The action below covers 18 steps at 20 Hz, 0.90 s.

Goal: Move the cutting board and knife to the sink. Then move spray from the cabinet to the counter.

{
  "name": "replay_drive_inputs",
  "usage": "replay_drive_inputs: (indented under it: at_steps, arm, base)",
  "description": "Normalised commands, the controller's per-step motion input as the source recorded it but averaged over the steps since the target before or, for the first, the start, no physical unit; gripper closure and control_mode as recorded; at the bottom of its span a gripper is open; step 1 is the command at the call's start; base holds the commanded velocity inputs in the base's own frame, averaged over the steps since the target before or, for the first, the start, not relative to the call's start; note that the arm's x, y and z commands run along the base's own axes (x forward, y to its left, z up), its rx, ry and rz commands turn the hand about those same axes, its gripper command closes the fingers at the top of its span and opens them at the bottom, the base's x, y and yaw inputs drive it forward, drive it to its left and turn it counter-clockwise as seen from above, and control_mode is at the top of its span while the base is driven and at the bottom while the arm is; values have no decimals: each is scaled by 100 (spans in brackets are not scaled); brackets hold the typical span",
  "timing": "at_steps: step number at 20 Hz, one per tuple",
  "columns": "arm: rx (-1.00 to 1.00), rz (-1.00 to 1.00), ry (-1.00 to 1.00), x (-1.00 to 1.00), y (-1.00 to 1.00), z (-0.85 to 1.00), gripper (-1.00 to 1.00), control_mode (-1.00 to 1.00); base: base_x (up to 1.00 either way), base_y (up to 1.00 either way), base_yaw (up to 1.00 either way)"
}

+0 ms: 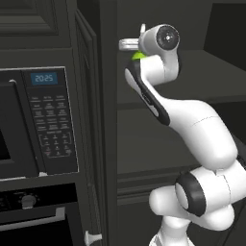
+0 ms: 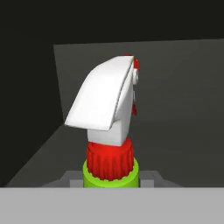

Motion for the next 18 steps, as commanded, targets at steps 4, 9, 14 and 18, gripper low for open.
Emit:
replay_drive_inputs:
  at_steps: [4,9,14,18]
  arm:
    - [0,0,-14,-75,0,10,100,-100]
    - [1,0,-7,-100,-3,23,100,-100]
    - [1,0,0,-100,-12,4,100,-100]
    - [0,0,9,-100,-14,-3,100,-100]
  base:
    - [0,0,0]
    - [0,0,0]
    - [0,0,0]
    - [0,0,0]
